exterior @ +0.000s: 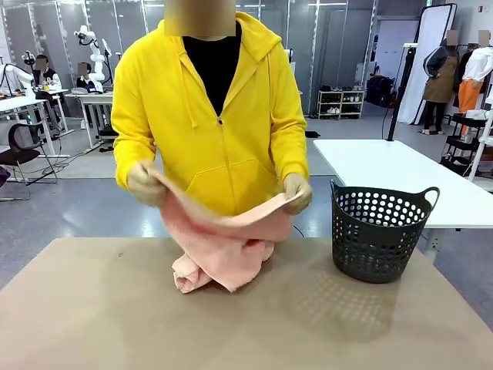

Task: Fold the towel.
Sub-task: Grab the top end of the 100 cm Hotel Towel extended by the human.

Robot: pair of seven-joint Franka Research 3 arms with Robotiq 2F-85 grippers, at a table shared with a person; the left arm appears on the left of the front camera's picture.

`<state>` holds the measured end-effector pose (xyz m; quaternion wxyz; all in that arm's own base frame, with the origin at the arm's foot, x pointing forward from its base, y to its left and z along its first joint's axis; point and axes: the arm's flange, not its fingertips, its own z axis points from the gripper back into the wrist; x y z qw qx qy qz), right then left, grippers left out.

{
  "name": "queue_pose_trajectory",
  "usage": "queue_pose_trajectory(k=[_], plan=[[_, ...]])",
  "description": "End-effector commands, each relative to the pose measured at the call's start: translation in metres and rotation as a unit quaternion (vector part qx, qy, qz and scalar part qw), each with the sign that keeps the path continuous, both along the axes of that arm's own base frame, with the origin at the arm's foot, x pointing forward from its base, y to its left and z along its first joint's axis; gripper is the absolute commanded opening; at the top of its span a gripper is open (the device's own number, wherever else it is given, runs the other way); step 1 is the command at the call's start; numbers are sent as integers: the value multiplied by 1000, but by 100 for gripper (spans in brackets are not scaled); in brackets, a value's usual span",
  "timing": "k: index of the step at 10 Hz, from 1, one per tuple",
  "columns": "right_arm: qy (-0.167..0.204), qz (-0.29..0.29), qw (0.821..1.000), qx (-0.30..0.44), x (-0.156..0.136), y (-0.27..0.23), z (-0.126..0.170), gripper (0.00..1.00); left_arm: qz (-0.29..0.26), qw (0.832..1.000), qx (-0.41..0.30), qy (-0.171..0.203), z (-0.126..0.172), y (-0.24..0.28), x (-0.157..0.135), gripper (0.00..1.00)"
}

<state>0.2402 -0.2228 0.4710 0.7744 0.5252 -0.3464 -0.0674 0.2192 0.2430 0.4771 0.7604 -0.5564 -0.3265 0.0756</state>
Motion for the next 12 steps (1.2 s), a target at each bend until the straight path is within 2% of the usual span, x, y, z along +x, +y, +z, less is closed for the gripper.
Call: queue_pose_trajectory(k=[1,12], plan=[[-9,0,1000,1,1,-2,1,100,-4,1000,-2,-7,2,2,-1,100],[-9,0,1000,1,1,-2,1,100,-4,1000,-2,-7,2,2,-1,100]])
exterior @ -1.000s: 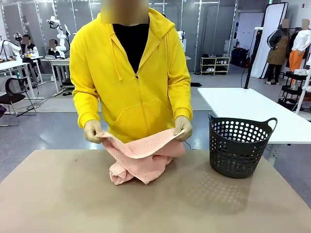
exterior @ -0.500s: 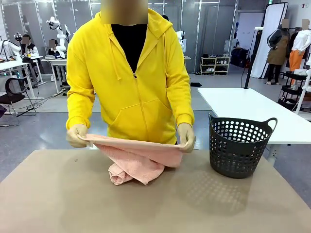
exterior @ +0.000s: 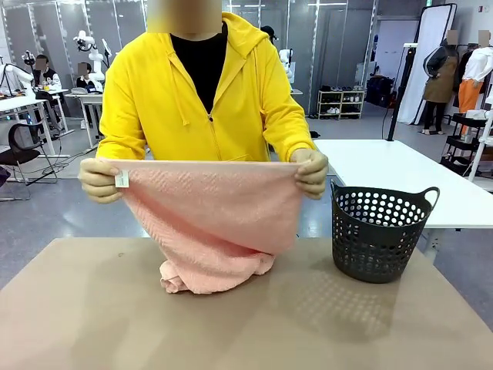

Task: Fold the towel.
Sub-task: Grab the top end of the 100 cm Hotel Towel extended by the human.

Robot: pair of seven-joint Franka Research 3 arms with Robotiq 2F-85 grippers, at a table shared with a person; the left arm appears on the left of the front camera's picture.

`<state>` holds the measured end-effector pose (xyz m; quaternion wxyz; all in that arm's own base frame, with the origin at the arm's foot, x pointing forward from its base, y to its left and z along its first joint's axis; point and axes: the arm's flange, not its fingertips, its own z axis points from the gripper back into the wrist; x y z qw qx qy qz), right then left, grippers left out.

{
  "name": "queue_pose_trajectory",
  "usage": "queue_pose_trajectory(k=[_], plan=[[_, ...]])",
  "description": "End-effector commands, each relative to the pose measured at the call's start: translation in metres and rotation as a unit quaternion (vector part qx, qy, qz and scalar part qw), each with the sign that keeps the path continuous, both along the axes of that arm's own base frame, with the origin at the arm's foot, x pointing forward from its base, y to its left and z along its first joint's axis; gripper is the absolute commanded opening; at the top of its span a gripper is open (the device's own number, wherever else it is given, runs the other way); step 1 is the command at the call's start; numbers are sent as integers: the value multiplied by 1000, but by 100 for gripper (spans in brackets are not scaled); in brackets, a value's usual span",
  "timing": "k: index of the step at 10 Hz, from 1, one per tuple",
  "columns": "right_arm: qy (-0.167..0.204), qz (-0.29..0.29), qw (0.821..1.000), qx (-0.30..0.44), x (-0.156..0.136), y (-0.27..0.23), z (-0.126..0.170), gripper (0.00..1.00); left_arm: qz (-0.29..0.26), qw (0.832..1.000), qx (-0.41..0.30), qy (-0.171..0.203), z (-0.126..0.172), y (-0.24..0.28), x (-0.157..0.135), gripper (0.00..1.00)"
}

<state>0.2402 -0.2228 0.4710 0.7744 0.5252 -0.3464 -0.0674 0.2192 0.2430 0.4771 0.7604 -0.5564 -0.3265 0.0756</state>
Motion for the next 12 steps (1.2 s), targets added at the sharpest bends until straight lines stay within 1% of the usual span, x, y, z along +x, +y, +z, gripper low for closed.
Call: queue_pose_trajectory(k=[1,4,5,6,7,8,9,10,11,12], plan=[[-9,0,1000,1,1,-2,1,100,-4,1000,-2,-7,2,2,-1,100],[-9,0,1000,1,1,-2,1,100,-4,1000,-2,-7,2,2,-1,100],[0,0,1000,0,0,0,0,100,0,1000,0,0,0,0,0,100],[-19,9,1000,-20,3,-1,13,100,-14,999,42,-16,14,-2,1,100],[-47,29,996,-68,9,2,38,100,-37,991,126,-40,43,-6,4,100],[-76,58,988,-122,15,10,65,100,-59,978,191,-64,73,-11,7,100],[-107,86,976,-171,21,23,97,100,-87,963,241,-88,105,-22,11,100],[-139,118,958,-221,27,43,125,100,-112,938,306,-115,135,-39,15,100],[-169,160,931,-281,34,71,152,100,-142,901,384,-140,164,-62,18,100],[-196,194,903,-330,37,97,171,100,-175,861,446,-173,184,-86,21,100]])
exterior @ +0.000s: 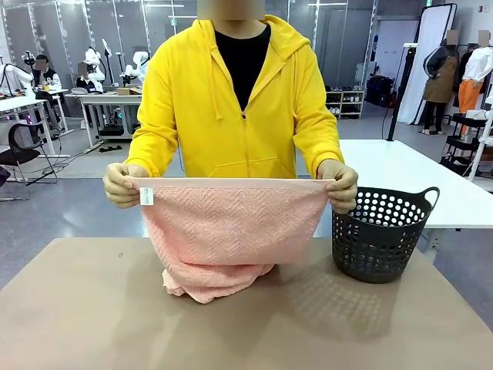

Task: Fold the towel.
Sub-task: Grab the top end of the 100 cm Hotel Towel extended by the human.

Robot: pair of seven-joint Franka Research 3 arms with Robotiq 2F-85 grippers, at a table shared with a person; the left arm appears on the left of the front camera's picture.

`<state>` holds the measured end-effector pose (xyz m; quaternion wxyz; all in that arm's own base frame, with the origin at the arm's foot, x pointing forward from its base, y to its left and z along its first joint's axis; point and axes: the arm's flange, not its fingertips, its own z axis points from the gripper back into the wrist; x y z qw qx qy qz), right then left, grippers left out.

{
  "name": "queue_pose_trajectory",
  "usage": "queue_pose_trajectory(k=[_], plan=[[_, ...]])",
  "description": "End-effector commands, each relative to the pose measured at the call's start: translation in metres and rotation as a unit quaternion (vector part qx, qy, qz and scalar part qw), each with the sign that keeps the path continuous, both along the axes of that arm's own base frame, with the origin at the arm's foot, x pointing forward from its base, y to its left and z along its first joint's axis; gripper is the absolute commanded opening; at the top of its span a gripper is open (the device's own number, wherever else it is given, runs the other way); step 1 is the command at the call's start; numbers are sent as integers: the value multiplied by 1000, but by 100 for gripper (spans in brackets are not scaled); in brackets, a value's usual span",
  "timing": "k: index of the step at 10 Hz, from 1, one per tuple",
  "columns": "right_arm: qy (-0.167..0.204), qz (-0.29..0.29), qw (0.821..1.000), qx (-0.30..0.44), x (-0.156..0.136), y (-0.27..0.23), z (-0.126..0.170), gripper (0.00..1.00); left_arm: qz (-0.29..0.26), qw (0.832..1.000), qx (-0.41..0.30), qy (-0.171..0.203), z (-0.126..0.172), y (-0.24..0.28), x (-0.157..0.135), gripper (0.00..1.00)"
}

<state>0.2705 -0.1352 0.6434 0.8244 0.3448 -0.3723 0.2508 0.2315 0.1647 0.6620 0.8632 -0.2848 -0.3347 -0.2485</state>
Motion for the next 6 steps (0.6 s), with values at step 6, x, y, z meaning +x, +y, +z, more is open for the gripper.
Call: queue_pose_trajectory(k=[6], plan=[[-135,178,933,-280,12,128,53,100,-172,932,285,-141,40,-130,12,100]])
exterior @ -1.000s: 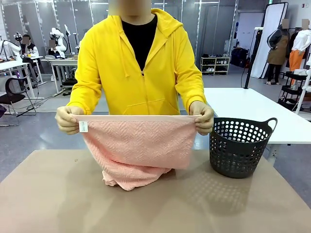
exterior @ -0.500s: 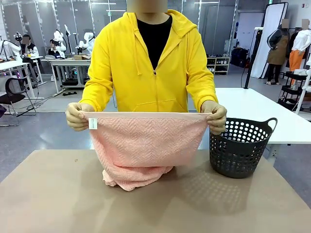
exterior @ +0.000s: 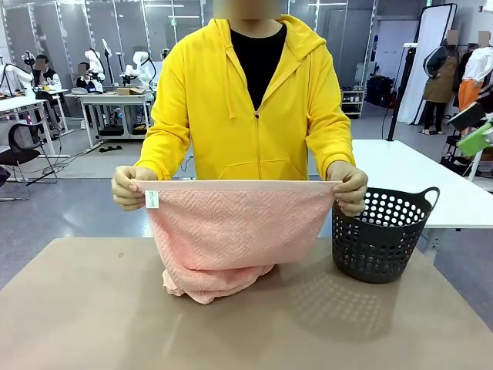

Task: Fold the towel.
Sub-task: Grab the top end of the 100 cm Hotel Towel extended by the human.

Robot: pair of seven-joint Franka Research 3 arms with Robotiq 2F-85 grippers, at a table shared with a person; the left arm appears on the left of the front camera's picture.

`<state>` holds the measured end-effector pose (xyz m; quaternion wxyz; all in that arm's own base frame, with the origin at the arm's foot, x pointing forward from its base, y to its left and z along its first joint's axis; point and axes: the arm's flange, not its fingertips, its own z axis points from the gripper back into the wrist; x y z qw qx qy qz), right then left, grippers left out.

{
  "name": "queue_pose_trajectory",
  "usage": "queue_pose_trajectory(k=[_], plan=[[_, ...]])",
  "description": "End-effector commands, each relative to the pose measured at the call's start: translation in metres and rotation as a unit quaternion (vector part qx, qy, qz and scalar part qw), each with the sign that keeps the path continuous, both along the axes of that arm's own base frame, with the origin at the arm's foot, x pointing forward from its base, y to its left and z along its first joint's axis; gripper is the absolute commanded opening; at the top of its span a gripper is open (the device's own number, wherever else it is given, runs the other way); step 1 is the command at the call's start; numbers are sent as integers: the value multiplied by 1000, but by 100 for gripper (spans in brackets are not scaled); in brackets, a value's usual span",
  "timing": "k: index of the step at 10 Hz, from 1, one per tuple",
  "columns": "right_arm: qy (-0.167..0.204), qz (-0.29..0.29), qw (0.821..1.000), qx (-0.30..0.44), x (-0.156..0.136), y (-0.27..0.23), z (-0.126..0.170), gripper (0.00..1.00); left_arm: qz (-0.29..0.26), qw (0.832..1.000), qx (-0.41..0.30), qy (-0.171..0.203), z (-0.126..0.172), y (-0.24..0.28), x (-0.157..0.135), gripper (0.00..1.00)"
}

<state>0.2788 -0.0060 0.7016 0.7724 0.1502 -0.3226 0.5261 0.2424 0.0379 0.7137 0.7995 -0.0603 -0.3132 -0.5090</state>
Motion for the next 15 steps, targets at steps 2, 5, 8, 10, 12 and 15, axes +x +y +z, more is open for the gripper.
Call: queue_pose_trajectory(k=[2,5,8,10,12,15], plan=[[-38,3,999,-23,5,14,-4,100,-11,1000,19,-13,-14,-16,4,100],[-25,9,999,-22,5,13,3,100,-23,1000,18,-8,-8,-17,3,100],[-25,9,999,-22,5,13,3,100,-23,1000,18,-8,-8,-17,3,100],[-17,9,994,-104,20,39,19,100,-60,995,79,-21,7,-47,16,100],[-23,68,990,-119,35,84,29,100,-77,989,120,-35,25,-99,38,100],[-35,108,980,-165,43,138,27,100,-106,980,162,-34,30,-182,70,100]])
